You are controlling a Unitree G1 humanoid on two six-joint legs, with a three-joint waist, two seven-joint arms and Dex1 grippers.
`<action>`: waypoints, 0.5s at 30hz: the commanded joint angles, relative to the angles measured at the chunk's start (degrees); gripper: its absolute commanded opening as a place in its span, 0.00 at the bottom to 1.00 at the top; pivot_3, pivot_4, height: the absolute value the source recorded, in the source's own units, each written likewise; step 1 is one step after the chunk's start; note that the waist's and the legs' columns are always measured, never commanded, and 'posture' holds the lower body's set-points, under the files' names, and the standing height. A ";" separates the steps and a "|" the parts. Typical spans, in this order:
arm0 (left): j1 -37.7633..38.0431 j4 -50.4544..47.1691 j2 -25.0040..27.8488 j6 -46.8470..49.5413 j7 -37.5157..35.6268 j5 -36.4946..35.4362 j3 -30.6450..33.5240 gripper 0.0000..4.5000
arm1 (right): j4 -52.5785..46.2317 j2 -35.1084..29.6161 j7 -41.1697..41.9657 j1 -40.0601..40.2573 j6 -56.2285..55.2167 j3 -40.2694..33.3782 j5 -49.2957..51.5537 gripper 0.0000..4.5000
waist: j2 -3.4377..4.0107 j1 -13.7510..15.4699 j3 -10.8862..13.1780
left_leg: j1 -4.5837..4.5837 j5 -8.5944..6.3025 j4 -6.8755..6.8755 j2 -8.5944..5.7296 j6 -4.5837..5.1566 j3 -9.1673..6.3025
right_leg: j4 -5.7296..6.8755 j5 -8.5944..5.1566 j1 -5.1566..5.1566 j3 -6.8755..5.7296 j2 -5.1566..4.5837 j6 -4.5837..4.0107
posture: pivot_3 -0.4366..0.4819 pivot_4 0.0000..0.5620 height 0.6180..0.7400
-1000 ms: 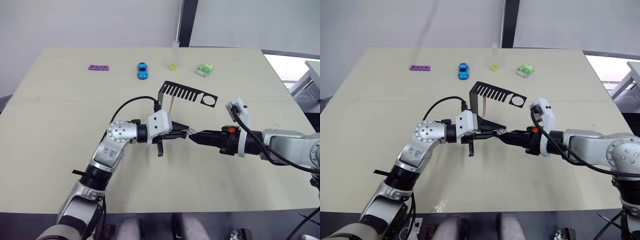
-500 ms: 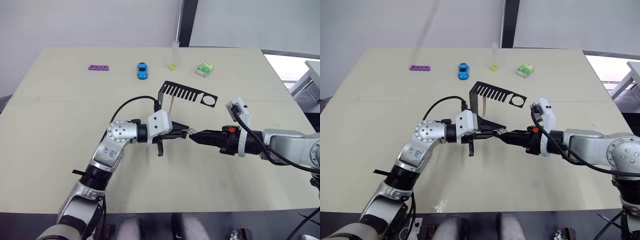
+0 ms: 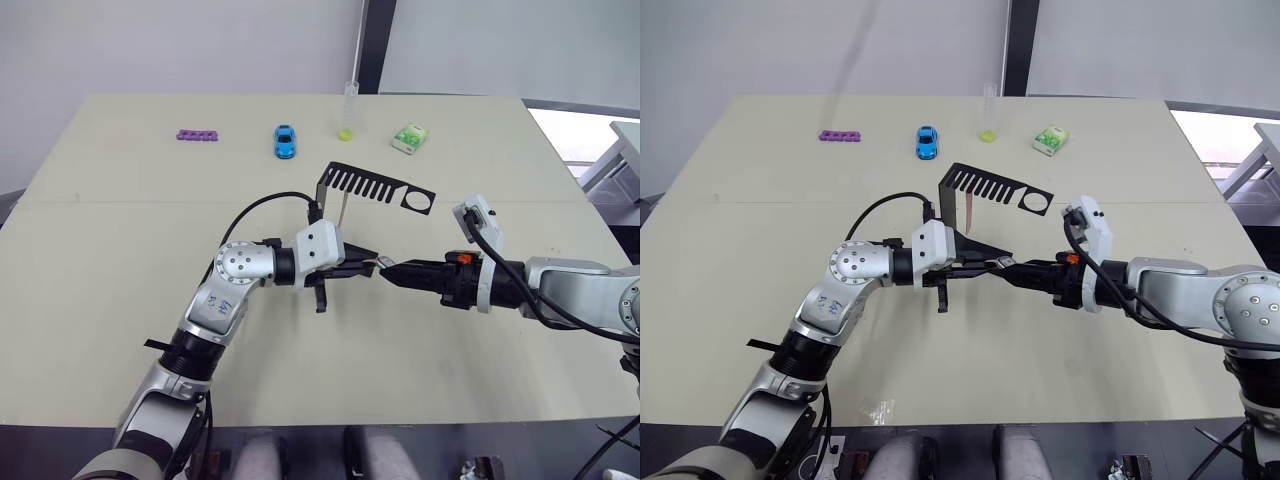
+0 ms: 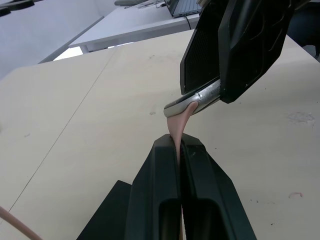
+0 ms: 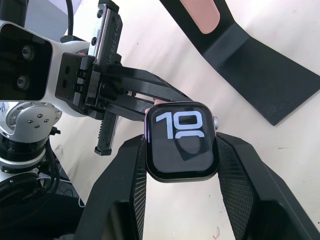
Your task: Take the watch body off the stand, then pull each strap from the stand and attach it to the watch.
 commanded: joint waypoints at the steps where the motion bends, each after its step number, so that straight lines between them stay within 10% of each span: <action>1: -1.76 -3.17 -0.94 -1.60 0.04 -1.16 -0.15 0.02 | -0.83 -0.60 0.63 -0.52 0.23 -0.63 0.55 0.34 | 0.00 0.00 0.00 | 0.00 0.00 0.00 0.00 0.00 0.00 | 0.00 0.00 0.00 0.00 0.00 0.00 | 0.48 0.27 1.00; 15: -2.33 -2.78 -1.69 -1.84 0.33 -1.34 -0.32 0.02 | -1.53 -0.59 -0.05 -1.43 0.03 0.15 2.41 0.34 | 0.00 0.00 0.00 | 0.00 0.00 0.00 0.00 0.00 0.00 | 0.00 0.00 0.00 0.00 0.00 0.00 | 0.48 0.27 1.00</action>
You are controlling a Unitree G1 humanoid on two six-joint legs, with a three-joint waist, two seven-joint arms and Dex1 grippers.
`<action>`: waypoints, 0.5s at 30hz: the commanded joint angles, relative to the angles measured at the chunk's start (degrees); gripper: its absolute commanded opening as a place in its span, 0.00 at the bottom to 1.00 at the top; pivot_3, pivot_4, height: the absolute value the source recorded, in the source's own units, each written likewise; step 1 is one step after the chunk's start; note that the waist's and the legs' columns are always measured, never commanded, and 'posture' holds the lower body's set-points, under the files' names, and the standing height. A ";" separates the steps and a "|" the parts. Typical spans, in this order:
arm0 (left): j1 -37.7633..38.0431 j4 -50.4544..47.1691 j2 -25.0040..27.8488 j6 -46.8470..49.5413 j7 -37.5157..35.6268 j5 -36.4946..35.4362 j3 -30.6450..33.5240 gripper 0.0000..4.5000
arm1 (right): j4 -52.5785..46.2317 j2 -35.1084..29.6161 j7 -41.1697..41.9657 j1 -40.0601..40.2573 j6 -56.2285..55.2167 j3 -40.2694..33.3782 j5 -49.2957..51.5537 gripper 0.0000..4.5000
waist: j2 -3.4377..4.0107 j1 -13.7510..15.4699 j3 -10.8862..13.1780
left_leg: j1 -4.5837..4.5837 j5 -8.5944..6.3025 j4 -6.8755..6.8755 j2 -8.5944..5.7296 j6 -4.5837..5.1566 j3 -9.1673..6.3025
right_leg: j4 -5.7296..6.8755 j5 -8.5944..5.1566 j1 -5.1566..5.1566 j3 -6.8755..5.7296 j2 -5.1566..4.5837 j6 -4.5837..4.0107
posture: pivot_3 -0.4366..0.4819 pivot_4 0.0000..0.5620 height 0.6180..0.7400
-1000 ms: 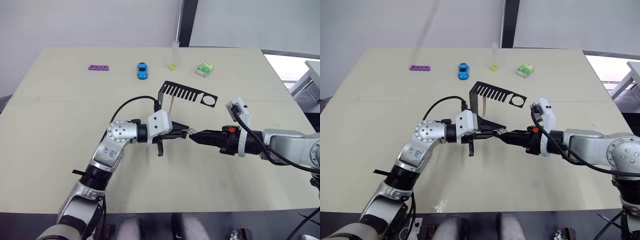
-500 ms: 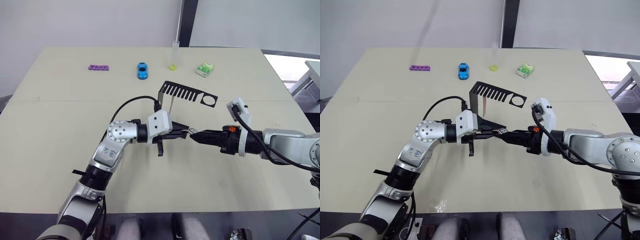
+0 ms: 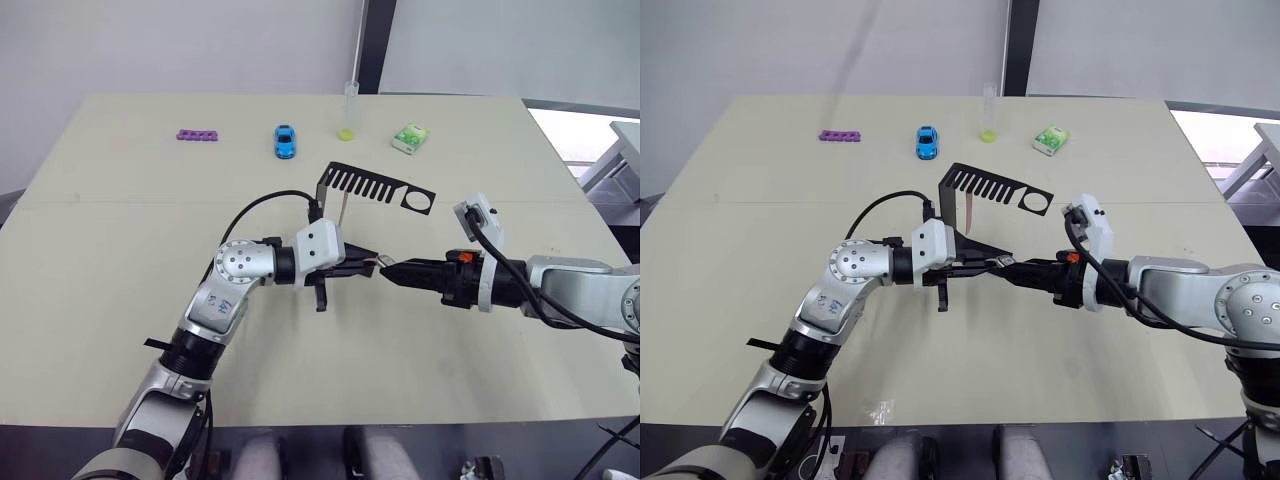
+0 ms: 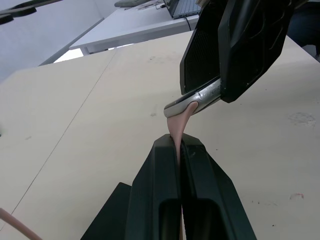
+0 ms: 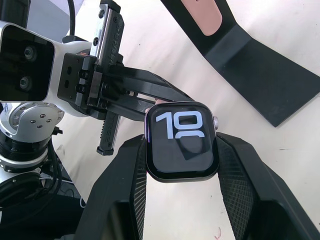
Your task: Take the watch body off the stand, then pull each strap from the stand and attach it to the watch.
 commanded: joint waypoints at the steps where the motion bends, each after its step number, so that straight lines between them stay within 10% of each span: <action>1: -1.96 -2.84 -1.67 -1.50 0.20 -1.39 -0.36 0.02 | -1.58 -0.28 0.12 -1.01 0.08 0.18 1.67 0.34 | 0.00 -0.01 0.00 | 0.00 0.00 0.00 0.00 0.00 0.00 | 0.00 0.00 0.00 0.00 0.00 0.00 | 0.48 0.27 1.00; 15: -2.43 -2.78 -1.72 -1.35 0.04 -1.47 -0.46 0.02 | -2.19 -0.52 0.61 -0.58 0.20 0.07 1.43 0.34 | 0.00 0.00 0.00 | 0.00 0.00 0.00 0.00 0.00 0.00 | 0.00 0.00 0.00 0.00 0.00 0.00 | 0.48 0.27 1.00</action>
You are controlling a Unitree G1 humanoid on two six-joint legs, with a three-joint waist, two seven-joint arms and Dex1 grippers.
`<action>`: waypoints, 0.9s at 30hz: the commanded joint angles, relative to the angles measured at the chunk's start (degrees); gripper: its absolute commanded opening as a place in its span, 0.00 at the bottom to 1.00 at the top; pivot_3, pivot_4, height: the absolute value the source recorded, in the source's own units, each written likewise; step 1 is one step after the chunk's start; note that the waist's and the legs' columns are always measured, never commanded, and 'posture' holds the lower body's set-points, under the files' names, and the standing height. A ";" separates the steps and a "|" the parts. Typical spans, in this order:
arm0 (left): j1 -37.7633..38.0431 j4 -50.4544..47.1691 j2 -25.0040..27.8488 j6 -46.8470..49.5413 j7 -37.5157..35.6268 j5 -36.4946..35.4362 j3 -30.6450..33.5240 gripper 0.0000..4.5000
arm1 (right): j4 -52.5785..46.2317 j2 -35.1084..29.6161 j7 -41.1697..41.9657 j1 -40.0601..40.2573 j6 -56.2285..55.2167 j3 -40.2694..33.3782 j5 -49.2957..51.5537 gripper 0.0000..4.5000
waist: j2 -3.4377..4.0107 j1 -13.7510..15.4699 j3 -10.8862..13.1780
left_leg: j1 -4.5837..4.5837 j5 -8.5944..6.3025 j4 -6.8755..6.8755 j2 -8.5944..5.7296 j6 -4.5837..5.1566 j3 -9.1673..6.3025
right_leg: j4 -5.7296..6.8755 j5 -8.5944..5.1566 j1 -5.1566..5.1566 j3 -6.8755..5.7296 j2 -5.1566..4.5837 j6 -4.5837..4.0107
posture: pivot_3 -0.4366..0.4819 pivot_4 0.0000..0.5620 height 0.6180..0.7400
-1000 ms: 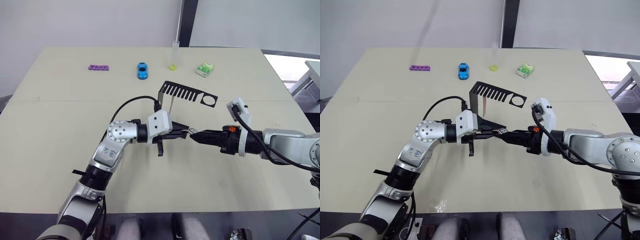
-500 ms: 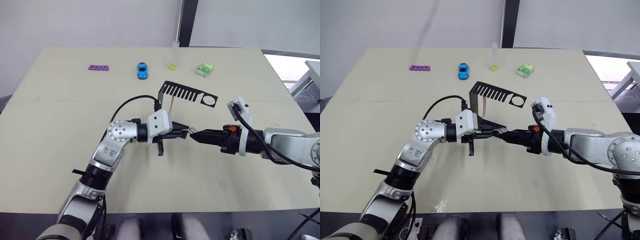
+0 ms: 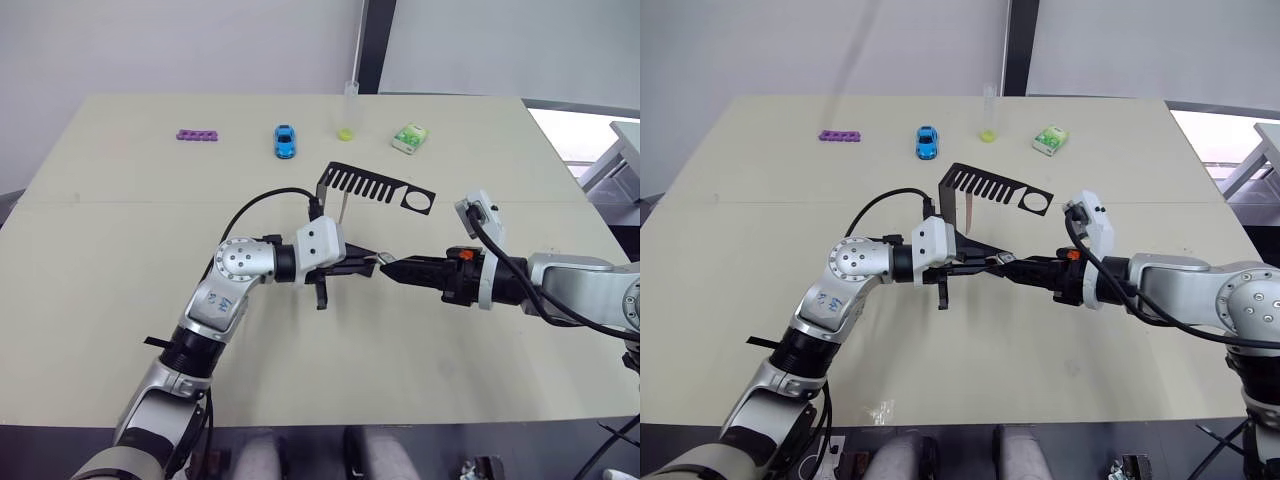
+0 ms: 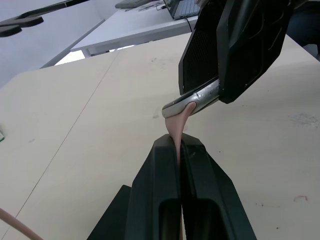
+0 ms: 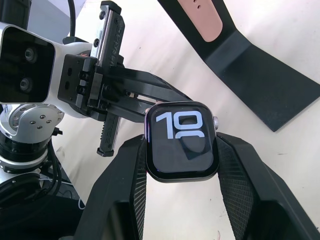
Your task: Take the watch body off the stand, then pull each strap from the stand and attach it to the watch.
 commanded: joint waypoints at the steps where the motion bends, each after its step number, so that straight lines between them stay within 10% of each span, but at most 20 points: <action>1: -1.93 -2.89 -1.73 -1.33 0.03 -1.48 -0.49 0.02 | -2.19 -0.41 0.66 -0.08 0.30 0.06 1.47 0.34 | 0.00 0.00 0.00 | 0.00 0.00 0.00 0.00 0.00 0.00 | 0.00 0.00 0.00 0.00 0.00 0.00 | 0.48 0.27 1.00; 27: -1.64 -3.19 -1.73 -1.26 -0.01 -1.51 -0.58 0.02 | -2.61 -0.63 0.44 -0.27 0.20 0.26 1.94 0.34 | 0.00 0.00 0.00 | 0.00 0.00 0.00 0.00 0.00 0.00 | 0.00 0.00 0.00 0.00 0.00 0.00 | 0.48 0.27 1.00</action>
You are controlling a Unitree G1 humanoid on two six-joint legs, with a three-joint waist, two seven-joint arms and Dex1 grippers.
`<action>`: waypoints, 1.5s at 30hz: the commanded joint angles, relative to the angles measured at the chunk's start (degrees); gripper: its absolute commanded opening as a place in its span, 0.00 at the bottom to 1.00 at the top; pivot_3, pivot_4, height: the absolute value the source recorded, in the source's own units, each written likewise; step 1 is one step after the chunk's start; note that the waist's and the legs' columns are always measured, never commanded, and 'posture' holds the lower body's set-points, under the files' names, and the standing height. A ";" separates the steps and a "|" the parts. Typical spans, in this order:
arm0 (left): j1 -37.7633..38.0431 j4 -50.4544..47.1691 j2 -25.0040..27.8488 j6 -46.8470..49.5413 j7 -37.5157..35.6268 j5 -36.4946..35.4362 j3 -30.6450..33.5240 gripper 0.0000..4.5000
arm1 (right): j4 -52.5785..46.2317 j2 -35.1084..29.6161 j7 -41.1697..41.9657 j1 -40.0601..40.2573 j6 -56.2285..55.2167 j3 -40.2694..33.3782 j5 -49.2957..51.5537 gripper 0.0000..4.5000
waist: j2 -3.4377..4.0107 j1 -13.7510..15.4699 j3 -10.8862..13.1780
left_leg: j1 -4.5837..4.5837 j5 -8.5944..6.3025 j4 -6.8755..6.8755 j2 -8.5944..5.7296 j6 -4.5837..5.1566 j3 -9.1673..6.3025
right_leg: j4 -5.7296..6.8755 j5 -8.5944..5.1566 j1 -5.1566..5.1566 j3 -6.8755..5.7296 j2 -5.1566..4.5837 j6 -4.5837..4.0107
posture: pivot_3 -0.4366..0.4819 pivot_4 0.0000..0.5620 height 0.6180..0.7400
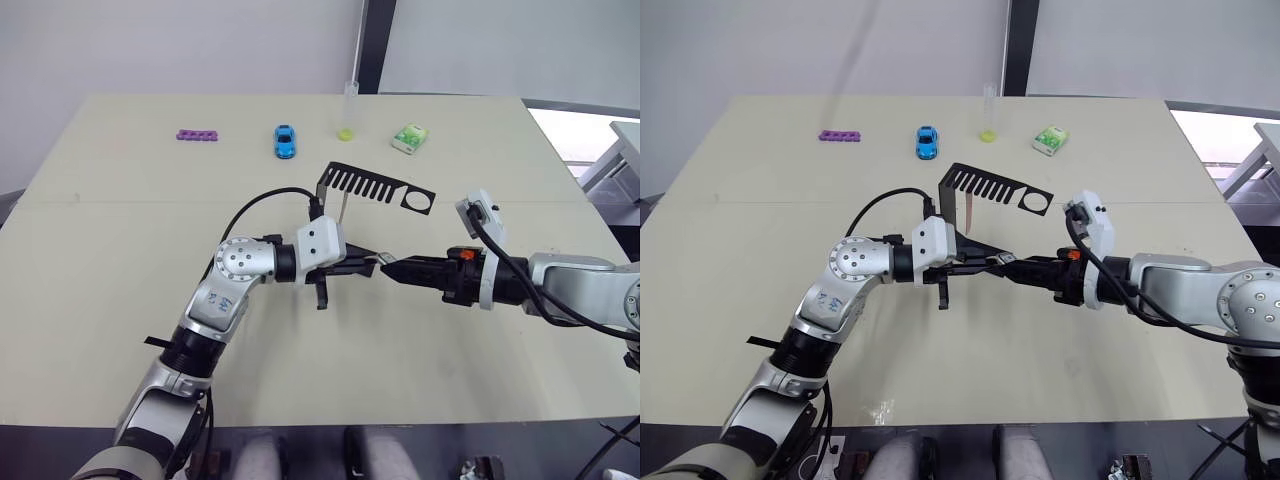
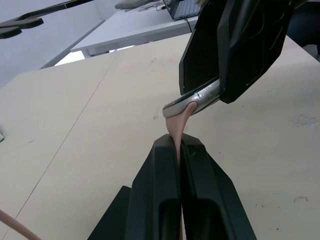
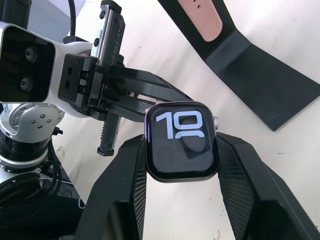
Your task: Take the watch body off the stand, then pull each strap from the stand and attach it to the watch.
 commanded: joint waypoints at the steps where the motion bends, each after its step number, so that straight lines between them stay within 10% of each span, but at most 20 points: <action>1: -1.63 -3.17 -1.59 -1.26 -0.05 -1.52 -0.55 0.02 | -2.52 -0.33 0.41 -0.27 0.21 0.27 1.63 0.34 | 0.00 0.00 0.00 | 0.00 0.00 0.00 0.00 0.00 0.00 | 0.00 0.00 0.00 0.00 0.00 0.00 | 0.48 0.27 1.00; 36: -1.83 -3.15 -1.51 0.09 -0.09 -1.92 -0.15 0.02 | -2.57 -0.38 1.75 -0.40 0.80 0.05 -1.40 0.34 | 0.00 0.00 0.00 | 0.00 0.00 -0.01 0.00 0.00 0.00 | -0.02 0.00 0.00 0.00 0.00 0.00 | 0.48 0.27 1.00; 39: -1.49 -4.39 -0.30 1.96 -0.78 -3.44 1.25 0.21 | -2.93 -0.17 2.98 -0.56 0.86 -0.33 -3.51 0.34 | 0.00 0.01 0.00 | -0.01 0.00 -0.01 0.00 0.00 0.00 | -0.02 0.00 0.00 0.00 0.00 0.00 | 0.48 0.27 1.00; 45: 1.41 -9.98 10.30 8.08 -10.03 -11.56 5.88 0.90 | -5.91 -0.90 10.35 -0.66 1.52 -1.80 -11.76 0.34 | 0.01 -0.47 0.00 | 0.00 0.02 -0.11 0.03 -0.04 0.02 | -0.01 -0.01 -0.09 0.02 0.02 -0.01 | 0.48 0.27 1.00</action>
